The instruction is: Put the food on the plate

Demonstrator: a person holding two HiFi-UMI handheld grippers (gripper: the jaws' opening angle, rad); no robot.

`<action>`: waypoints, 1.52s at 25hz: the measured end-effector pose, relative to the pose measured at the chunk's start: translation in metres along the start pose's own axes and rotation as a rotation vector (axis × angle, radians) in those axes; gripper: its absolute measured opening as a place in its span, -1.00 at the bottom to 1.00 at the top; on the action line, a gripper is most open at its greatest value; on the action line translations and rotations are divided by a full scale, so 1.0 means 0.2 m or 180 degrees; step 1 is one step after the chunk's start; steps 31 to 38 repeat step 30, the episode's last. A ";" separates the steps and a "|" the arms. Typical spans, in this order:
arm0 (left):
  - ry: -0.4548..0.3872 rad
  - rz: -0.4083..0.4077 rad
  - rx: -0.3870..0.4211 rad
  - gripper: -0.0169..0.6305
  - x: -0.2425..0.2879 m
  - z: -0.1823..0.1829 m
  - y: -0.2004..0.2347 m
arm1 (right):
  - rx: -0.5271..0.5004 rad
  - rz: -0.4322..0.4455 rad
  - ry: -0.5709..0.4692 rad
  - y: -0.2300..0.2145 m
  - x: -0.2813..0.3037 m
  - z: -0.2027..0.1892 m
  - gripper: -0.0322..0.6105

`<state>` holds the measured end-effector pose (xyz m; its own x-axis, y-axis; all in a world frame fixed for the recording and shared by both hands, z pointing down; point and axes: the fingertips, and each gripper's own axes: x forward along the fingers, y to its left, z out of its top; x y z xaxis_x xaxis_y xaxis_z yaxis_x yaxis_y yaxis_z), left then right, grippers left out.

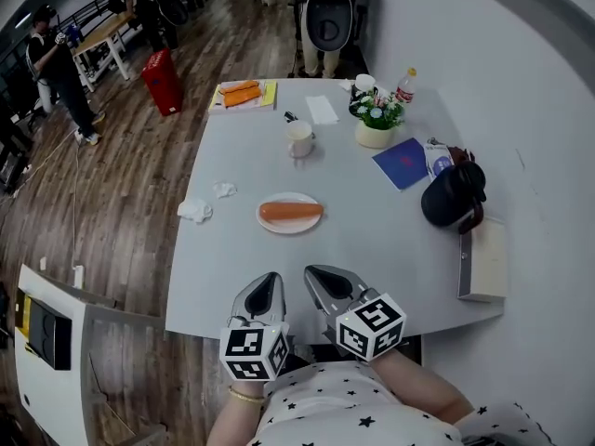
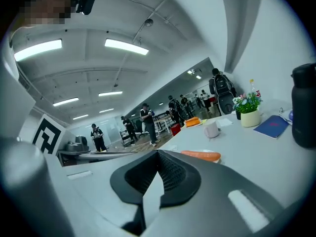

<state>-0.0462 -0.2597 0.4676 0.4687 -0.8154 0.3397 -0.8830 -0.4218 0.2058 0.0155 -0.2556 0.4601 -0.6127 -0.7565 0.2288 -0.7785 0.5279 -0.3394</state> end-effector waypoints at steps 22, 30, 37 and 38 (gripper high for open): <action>-0.0060 -0.0042 0.0008 -0.92 -0.08 0.02 -0.07 | -0.0188 0.0066 0.0048 0.09 -0.06 0.00 -0.91; -0.0073 -0.0040 0.0016 -0.92 -0.08 0.03 -0.09 | -0.0237 0.0116 0.0054 0.11 -0.06 0.01 -0.91; -0.0073 -0.0040 0.0016 -0.92 -0.08 0.03 -0.09 | -0.0237 0.0116 0.0054 0.11 -0.06 0.01 -0.91; -0.0073 -0.0040 0.0016 -0.92 -0.08 0.03 -0.09 | -0.0237 0.0116 0.0054 0.11 -0.06 0.01 -0.91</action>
